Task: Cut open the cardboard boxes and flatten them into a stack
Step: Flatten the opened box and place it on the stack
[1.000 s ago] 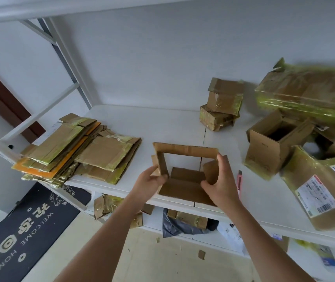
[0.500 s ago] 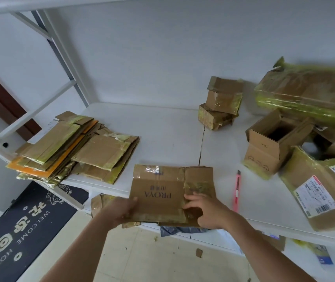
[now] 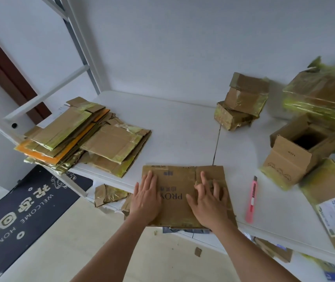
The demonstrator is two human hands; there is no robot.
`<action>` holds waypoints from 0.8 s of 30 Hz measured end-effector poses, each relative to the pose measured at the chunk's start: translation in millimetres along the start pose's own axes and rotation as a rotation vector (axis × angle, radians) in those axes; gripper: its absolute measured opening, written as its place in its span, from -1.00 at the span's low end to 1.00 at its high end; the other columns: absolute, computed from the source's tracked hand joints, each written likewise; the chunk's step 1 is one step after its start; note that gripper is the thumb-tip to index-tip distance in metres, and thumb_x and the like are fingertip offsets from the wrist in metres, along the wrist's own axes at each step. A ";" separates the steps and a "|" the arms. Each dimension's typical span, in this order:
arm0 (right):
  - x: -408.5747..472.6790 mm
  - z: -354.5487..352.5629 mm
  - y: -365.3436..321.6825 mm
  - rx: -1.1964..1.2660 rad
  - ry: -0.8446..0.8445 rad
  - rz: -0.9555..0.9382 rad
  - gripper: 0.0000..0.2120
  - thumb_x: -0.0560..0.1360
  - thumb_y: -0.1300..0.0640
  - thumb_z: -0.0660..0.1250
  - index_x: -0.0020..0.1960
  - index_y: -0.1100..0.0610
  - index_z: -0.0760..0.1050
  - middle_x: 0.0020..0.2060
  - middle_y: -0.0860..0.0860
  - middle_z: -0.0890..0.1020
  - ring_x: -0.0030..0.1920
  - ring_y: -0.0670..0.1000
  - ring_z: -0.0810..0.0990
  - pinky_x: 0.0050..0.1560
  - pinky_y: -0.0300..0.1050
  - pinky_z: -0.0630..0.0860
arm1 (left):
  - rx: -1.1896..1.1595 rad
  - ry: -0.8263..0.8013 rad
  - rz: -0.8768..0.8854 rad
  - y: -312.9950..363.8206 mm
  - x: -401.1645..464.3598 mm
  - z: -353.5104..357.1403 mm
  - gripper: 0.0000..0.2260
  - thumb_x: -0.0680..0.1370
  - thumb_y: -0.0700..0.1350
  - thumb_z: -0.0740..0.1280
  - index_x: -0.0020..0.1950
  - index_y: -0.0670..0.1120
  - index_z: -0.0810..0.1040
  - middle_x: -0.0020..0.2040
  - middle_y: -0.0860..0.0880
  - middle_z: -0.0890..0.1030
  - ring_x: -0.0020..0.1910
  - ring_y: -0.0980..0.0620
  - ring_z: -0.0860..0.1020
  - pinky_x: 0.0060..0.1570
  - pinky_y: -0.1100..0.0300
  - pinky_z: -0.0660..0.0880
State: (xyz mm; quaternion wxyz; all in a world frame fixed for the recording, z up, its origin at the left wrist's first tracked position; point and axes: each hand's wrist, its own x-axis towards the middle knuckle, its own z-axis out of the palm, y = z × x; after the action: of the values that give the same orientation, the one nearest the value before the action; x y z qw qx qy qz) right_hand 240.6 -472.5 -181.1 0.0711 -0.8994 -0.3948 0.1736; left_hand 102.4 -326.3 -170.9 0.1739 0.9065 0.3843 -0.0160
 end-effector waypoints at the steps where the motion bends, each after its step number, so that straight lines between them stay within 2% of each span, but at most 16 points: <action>1: 0.3 1.5 -0.3 -0.001 0.011 0.000 -0.45 0.58 -0.35 -0.11 0.44 -0.09 0.17 0.58 -0.12 -0.29 0.58 0.19 -0.14 0.50 0.36 -0.14 | 0.022 0.001 0.007 -2.0 1.4 6.4 -0.45 0.66 0.00 -0.03 0.63 -0.05 -0.11 0.63 -0.01 -0.15 0.60 0.02 -0.20 0.55 0.03 -0.26; 4: 0.7 6.5 -0.2 -0.009 0.026 -0.002 -0.28 0.51 -0.45 -0.17 0.57 -0.17 -0.18 0.56 -0.13 -0.33 0.57 0.18 -0.30 0.47 0.39 -0.23 | 0.058 0.034 0.019 -5.3 2.8 19.7 -0.36 0.53 0.09 -0.25 0.63 -0.02 -0.19 0.62 0.00 -0.22 0.57 0.06 -0.28 0.53 0.06 -0.31; 6: 2.4 9.7 1.6 -0.055 0.045 -0.002 -0.24 0.48 -0.48 -0.21 0.58 -0.17 -0.26 0.56 -0.10 -0.32 0.55 0.19 -0.34 0.45 0.41 -0.25 | 0.048 0.040 0.018 -7.3 5.2 24.2 -0.36 0.53 0.08 -0.22 0.63 -0.01 -0.16 0.62 0.01 -0.18 0.58 0.07 -0.26 0.54 0.06 -0.29; 9: 1.0 15.3 1.8 -0.097 0.121 -0.013 -0.24 0.50 -0.48 -0.22 0.60 -0.14 -0.03 0.60 -0.07 -0.10 0.58 0.23 -0.16 0.44 0.45 -0.14 | 0.027 0.047 0.018 -7.4 5.2 26.3 -0.40 0.60 0.03 -0.07 0.63 -0.02 -0.12 0.63 0.00 -0.14 0.59 0.06 -0.23 0.55 0.05 -0.25; 13: 1.4 21.0 2.2 -0.130 0.192 -0.016 -0.31 0.55 -0.41 -0.12 0.56 -0.09 0.21 0.57 -0.05 0.15 0.56 0.25 0.09 0.43 0.48 0.03 | 0.021 0.098 0.018 -8.4 1.9 28.5 -0.33 0.50 0.07 -0.23 0.63 -0.03 -0.09 0.63 0.01 -0.11 0.59 0.07 -0.21 0.55 0.08 -0.26; 20: 3.2 25.2 3.2 -0.171 0.243 -0.004 -0.36 0.55 -0.36 -0.04 0.52 -0.09 0.29 0.55 -0.06 0.23 0.54 0.24 0.18 0.42 0.46 0.10 | 0.009 0.124 0.040 -8.1 2.2 31.4 -0.30 0.48 0.11 -0.26 0.63 -0.08 -0.07 0.63 -0.02 -0.08 0.59 0.04 -0.20 0.56 0.06 -0.23; 24: 4.7 26.2 3.0 -0.176 0.266 -0.008 -0.38 0.55 -0.33 0.01 0.50 -0.08 0.33 0.53 -0.04 0.28 0.52 0.25 0.22 0.41 0.47 0.13 | 0.015 0.167 0.051 -11.5 3.4 35.4 -0.34 0.53 0.08 -0.14 0.62 -0.12 0.05 0.61 -0.07 0.04 0.60 -0.01 -0.08 0.56 0.02 -0.13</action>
State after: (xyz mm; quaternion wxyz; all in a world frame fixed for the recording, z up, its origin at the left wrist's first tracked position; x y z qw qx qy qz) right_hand 236.0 -471.3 -207.4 0.0442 -0.9156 -0.3993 0.0174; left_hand 100.4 -328.2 -208.2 0.1349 0.9155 0.3742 0.0610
